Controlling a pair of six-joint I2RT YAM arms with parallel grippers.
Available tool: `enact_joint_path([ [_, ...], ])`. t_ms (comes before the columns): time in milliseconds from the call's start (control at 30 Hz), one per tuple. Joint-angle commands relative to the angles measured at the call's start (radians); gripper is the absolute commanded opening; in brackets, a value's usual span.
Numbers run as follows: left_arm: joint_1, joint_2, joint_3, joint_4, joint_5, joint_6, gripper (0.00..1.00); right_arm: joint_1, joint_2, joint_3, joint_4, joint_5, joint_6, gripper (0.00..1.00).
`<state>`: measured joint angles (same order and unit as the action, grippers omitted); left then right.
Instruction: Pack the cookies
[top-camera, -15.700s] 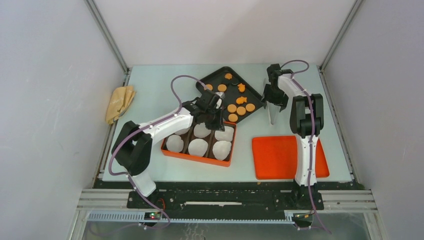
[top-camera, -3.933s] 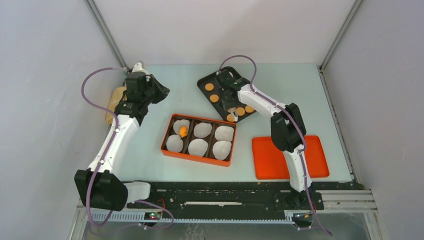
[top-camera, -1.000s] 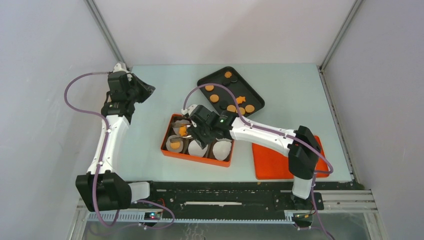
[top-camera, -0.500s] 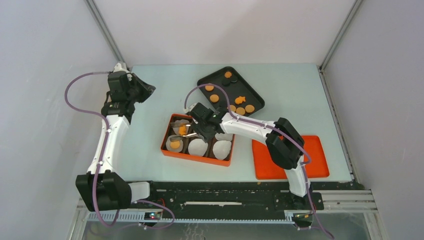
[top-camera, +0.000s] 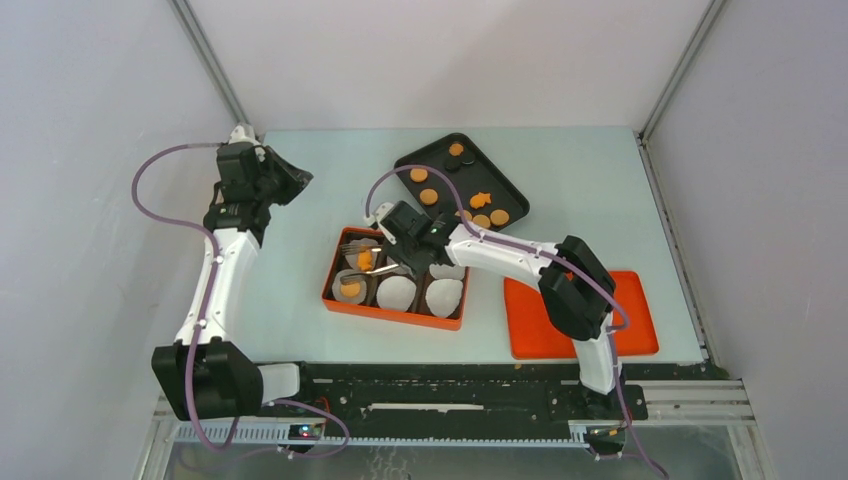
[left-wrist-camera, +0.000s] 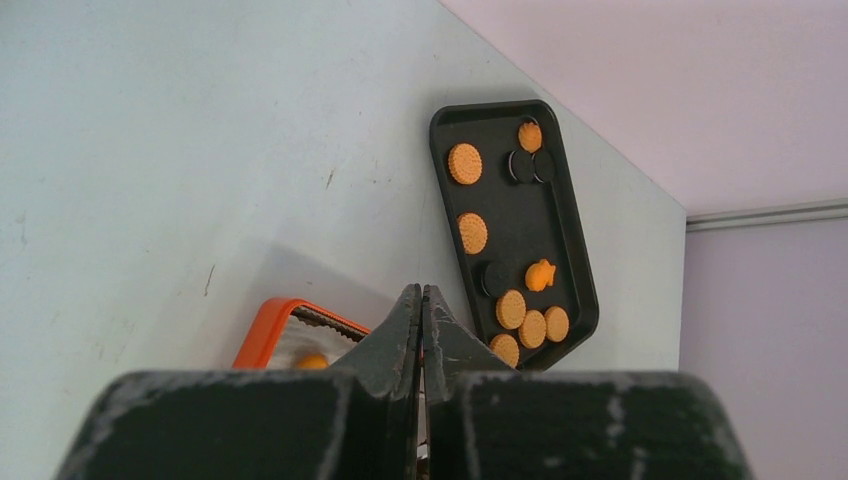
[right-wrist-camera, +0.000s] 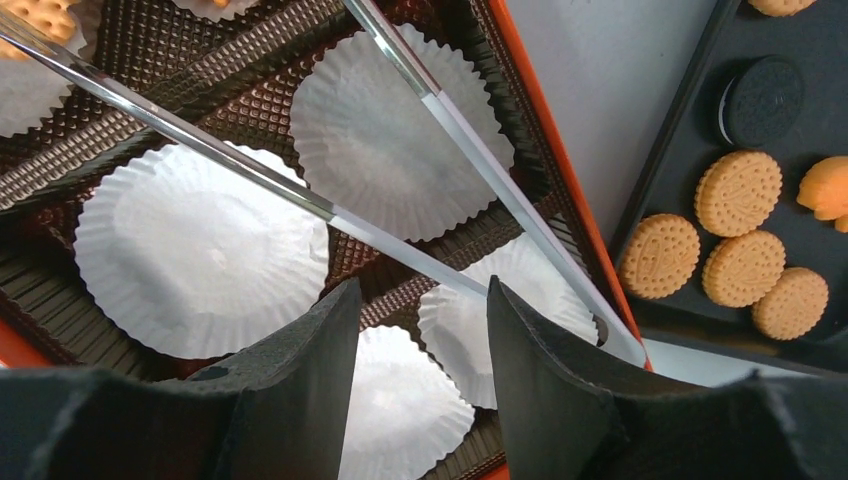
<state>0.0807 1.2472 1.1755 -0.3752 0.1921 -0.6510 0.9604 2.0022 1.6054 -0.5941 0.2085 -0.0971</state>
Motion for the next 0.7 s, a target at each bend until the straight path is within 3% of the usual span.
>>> enact_joint_path([
  [0, 0.000, 0.002, -0.014, 0.037, 0.017, 0.006, 0.04, -0.028, -0.007, 0.030, 0.010, -0.032, -0.067, 0.57],
  [400, 0.000, 0.018, -0.011, 0.040, 0.018, 0.002, 0.04, -0.101, 0.067, 0.059, -0.009, -0.231, -0.085, 0.48],
  [533, 0.000, 0.021, -0.008, 0.037, 0.024, 0.001, 0.04, -0.104, 0.070, 0.053, 0.000, -0.258, -0.084, 0.39],
  [667, -0.001, 0.028, -0.001, 0.022, 0.026, 0.004, 0.04, -0.104, 0.056, 0.049, 0.005, -0.277, -0.093, 0.36],
])
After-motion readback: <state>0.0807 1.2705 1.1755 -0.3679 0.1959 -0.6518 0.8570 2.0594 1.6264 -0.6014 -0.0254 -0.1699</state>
